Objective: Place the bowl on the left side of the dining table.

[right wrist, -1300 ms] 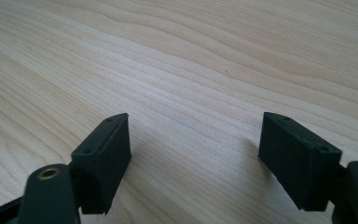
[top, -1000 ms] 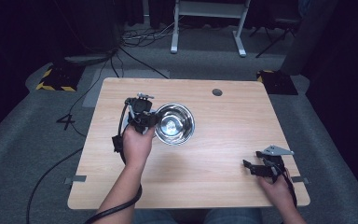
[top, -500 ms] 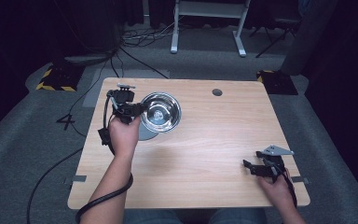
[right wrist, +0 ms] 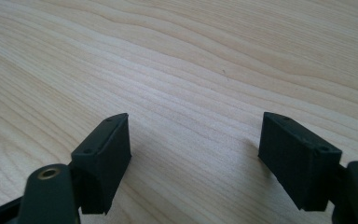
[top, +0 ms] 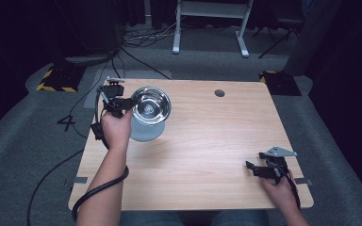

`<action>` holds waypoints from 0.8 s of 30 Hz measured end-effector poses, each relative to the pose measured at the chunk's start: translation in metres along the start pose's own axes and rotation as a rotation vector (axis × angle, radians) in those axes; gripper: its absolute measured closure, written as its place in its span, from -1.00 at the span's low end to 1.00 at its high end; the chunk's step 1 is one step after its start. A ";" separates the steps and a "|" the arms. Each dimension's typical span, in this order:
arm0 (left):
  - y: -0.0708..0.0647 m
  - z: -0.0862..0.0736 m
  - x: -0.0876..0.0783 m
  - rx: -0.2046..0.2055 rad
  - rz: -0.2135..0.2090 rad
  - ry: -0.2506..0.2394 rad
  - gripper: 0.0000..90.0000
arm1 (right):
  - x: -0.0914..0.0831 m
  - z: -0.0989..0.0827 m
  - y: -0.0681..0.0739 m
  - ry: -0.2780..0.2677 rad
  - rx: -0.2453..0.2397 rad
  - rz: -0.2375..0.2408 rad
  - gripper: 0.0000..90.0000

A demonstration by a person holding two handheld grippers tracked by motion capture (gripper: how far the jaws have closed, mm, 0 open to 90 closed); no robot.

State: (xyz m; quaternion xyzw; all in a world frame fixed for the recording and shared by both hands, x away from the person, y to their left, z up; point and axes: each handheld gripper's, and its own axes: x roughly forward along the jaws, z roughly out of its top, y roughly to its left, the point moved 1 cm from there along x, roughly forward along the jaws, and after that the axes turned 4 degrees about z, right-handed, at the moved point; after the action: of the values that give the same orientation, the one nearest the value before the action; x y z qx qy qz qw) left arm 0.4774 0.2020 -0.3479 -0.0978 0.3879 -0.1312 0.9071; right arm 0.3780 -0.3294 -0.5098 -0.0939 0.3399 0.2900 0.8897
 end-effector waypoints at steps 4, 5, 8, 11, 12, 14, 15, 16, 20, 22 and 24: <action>0.009 0.004 0.004 -0.020 0.008 -0.001 0.83 | 0.000 0.000 -0.001 0.001 -0.003 -0.004 -0.45; 0.012 0.005 0.005 -0.035 0.007 0.000 0.83 | 0.000 0.000 0.000 -0.001 -0.002 -0.005 -0.45; 0.021 0.010 0.011 -0.058 0.009 0.008 0.83 | 0.000 0.000 0.000 -0.001 0.000 -0.003 -0.45; 0.027 0.014 0.019 -0.084 0.004 0.019 0.83 | 0.000 0.000 0.000 -0.001 0.001 -0.003 -0.45; 0.029 0.015 0.022 -0.090 0.005 0.023 0.83 | 0.000 0.000 0.000 -0.001 0.001 -0.003 -0.45; 0.031 0.016 0.027 -0.097 0.004 0.035 0.83 | 0.000 0.000 0.000 -0.001 0.000 -0.003 -0.45; 0.033 0.015 0.034 -0.121 -0.005 0.046 0.83 | 0.000 0.000 0.000 -0.001 0.001 -0.003 -0.45; 0.033 0.015 0.034 -0.121 -0.005 0.046 0.83 | 0.000 0.000 0.000 -0.001 0.001 -0.003 -0.45; 0.040 0.009 0.047 -0.150 -0.015 0.078 0.83 | 0.000 0.000 0.000 -0.001 0.001 -0.003 -0.45; 0.045 0.003 0.054 -0.164 -0.026 0.103 0.83 | 0.000 0.000 0.000 -0.001 0.001 -0.003 -0.45; 0.047 0.000 0.057 -0.170 -0.020 0.101 0.83 | 0.000 0.000 0.000 -0.001 0.001 -0.003 -0.45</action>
State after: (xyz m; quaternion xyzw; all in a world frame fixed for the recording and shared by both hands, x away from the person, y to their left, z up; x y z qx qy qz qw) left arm 0.5231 0.2282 -0.3993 -0.1715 0.4418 -0.1119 0.8735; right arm 0.3785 -0.3294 -0.5099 -0.0940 0.3395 0.2887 0.8903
